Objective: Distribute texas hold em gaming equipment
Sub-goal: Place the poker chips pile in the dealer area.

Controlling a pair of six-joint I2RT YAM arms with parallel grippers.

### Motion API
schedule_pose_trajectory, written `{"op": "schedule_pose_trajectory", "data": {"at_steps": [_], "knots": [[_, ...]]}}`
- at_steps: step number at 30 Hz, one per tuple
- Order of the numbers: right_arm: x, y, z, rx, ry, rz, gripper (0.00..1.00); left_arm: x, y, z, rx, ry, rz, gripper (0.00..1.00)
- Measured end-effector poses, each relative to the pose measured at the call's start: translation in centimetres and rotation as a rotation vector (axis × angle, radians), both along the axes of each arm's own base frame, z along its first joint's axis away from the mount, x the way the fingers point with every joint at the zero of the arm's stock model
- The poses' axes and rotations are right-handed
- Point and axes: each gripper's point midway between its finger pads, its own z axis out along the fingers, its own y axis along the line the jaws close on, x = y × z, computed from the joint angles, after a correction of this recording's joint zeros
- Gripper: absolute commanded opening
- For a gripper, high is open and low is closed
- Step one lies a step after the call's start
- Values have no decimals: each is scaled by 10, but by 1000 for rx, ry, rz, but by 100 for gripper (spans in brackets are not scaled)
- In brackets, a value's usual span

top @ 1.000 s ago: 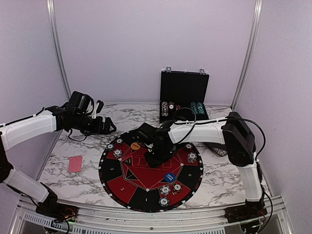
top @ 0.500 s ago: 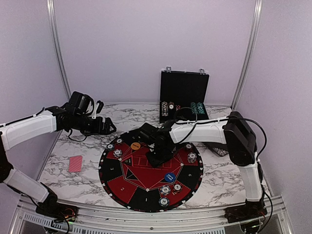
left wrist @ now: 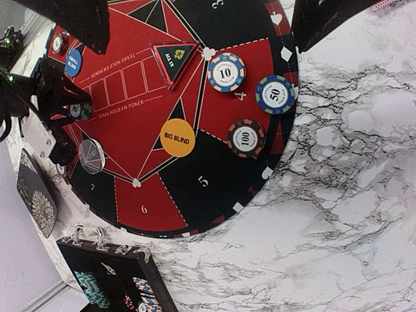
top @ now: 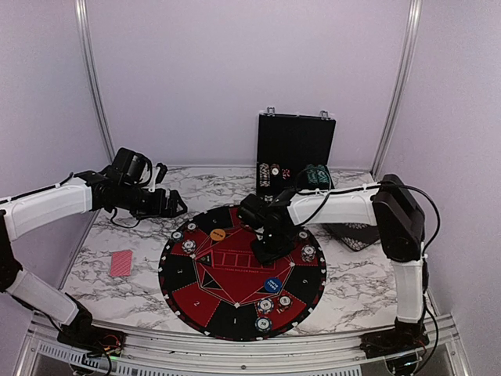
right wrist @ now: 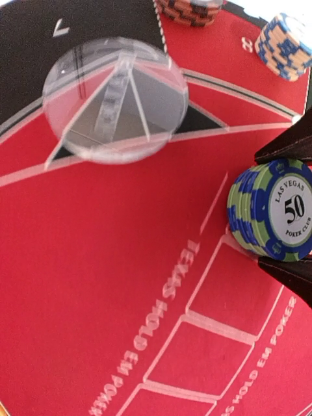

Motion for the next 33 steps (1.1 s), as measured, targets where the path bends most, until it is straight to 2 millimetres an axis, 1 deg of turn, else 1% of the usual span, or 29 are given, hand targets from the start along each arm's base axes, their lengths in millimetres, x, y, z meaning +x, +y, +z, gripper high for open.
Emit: {"op": "schedule_pose_trajectory", "data": {"at_steps": [5, 10, 17, 33], "knots": [[8, -22, 1, -9, -5, -41, 8, 0, 0, -3, 3, 7, -1, 99], [15, -37, 3, -8, -13, -60, 8, 0, -1, -6, 5, 15, -2, 99], [24, -48, -2, -15, -21, -72, 8, 0, -2, -10, 6, 26, -6, 99], [37, -69, -1, -19, -40, -99, 10, 1, -2, -16, 12, 42, -6, 99]]}}
